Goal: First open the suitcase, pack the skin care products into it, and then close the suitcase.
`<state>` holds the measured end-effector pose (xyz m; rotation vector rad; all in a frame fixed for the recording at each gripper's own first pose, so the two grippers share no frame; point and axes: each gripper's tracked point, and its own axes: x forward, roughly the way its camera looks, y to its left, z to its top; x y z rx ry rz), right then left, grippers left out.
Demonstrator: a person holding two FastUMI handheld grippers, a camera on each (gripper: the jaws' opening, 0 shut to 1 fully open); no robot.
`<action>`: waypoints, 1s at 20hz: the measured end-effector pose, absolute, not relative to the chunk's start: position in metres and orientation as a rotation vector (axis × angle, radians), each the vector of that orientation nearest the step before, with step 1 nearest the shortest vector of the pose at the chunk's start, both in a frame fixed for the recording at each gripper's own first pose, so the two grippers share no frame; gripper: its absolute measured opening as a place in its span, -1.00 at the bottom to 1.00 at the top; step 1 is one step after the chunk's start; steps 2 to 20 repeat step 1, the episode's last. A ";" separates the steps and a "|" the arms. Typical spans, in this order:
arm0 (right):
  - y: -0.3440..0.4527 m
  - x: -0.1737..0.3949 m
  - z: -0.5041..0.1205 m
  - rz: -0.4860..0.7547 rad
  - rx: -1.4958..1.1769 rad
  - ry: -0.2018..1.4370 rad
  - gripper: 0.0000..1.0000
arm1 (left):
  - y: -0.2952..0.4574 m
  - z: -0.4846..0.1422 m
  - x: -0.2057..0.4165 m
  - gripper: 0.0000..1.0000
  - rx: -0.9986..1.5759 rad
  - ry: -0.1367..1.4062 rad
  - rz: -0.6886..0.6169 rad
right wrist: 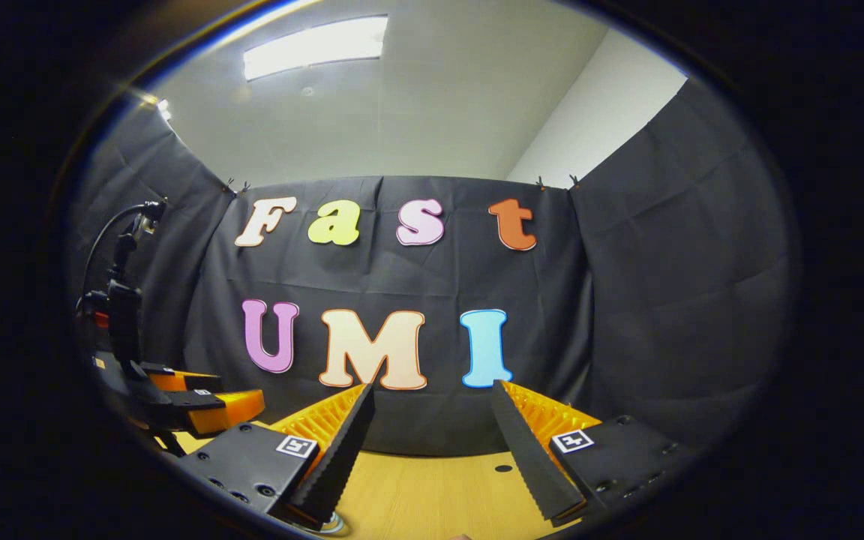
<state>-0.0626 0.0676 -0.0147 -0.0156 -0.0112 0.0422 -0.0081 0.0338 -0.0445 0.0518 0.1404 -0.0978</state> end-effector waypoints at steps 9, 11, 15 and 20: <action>0.070 -0.066 -0.014 0.040 -0.020 -0.005 0.94 | 0.032 -0.043 -0.009 0.89 0.057 0.134 -0.106; 0.070 -0.066 -0.014 0.040 -0.020 -0.005 0.94 | 0.032 -0.043 -0.009 0.89 0.057 0.134 -0.106; 0.070 -0.066 -0.014 0.040 -0.020 -0.005 0.94 | 0.032 -0.043 -0.009 0.89 0.057 0.134 -0.106; 0.070 -0.066 -0.014 0.040 -0.020 -0.005 0.94 | 0.032 -0.043 -0.009 0.89 0.057 0.134 -0.106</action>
